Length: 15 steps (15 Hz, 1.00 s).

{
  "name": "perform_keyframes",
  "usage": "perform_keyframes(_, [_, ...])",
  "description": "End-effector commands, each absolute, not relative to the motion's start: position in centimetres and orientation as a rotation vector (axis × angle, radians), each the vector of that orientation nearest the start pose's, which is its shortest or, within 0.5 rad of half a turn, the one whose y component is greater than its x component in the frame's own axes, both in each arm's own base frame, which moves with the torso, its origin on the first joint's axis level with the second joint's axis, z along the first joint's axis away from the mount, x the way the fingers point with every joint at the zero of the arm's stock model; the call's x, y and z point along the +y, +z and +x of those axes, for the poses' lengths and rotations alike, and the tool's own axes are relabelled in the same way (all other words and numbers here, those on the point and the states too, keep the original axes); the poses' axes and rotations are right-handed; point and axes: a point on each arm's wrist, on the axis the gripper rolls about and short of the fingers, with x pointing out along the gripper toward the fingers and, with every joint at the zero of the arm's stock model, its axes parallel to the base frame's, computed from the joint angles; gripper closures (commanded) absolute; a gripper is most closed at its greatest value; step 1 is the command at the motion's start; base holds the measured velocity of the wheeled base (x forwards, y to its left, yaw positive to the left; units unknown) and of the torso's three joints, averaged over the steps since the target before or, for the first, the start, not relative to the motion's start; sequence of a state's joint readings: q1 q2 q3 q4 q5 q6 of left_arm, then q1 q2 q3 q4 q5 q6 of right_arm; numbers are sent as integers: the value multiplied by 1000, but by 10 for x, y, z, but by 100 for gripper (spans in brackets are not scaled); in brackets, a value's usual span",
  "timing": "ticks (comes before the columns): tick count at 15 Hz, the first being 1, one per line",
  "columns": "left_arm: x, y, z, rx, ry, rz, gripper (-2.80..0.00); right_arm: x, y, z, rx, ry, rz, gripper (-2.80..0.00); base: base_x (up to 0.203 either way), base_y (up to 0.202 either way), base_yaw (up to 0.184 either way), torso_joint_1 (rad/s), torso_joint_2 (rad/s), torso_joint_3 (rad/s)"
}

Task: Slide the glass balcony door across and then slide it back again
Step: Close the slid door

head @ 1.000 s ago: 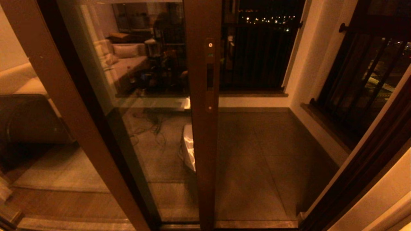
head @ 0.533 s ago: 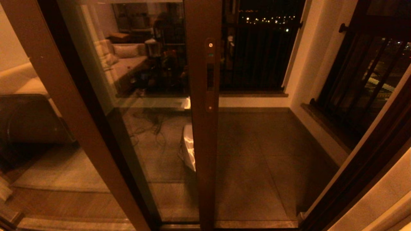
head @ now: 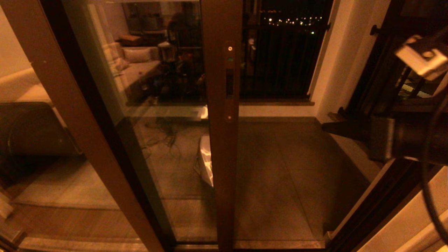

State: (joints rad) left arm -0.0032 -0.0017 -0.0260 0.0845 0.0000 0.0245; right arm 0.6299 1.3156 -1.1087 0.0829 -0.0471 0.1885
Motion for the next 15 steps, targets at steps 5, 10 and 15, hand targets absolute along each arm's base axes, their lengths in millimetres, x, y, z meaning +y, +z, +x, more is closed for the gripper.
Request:
perform_keyframes(5, [0,74,-25,57,-4,25,0,212,316,214,263,345,-29,0,0,0,0,0,0,0])
perform_keyframes(10, [0,74,-25,58,-4,25,0,242,310,218,259,331,-48,0,0,0,0,0,0,0])
perform_keyframes(15, [0,74,-25,57,-4,25,0,275,300,247,255,312,-45,0,0,0,0,0,0,0])
